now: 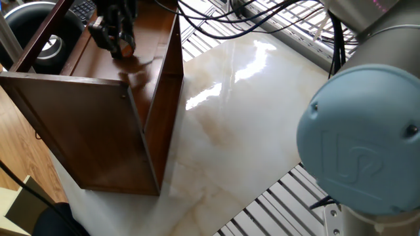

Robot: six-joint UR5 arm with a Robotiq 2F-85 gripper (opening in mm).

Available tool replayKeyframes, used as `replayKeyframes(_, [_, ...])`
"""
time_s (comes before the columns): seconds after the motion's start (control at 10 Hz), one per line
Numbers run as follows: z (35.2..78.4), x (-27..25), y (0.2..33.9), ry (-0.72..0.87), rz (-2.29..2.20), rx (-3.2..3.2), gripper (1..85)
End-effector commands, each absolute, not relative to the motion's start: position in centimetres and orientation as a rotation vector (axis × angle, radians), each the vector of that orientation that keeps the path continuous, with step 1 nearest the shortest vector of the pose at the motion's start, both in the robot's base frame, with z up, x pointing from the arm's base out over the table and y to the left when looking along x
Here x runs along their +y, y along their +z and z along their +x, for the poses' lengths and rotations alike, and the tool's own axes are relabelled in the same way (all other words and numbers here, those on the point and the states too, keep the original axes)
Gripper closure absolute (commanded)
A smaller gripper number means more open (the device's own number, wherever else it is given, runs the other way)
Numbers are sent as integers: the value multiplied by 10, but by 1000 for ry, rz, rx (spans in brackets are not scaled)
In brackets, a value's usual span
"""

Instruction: Take the object down from the shelf

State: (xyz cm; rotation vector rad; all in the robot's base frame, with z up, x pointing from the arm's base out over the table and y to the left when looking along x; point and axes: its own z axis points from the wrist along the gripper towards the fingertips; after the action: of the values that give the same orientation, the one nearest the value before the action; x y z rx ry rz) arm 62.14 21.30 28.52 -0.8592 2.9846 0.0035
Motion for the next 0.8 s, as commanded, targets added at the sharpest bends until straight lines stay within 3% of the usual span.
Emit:
replayKeyframes(0.0, [619, 215, 294, 30, -902, 2957, 843])
replayKeyframes(0.4, [572, 159, 329, -38, -998, 2946, 843])
replayKeyframes(0.7, [566, 150, 330, -45, -852, 2971, 843])
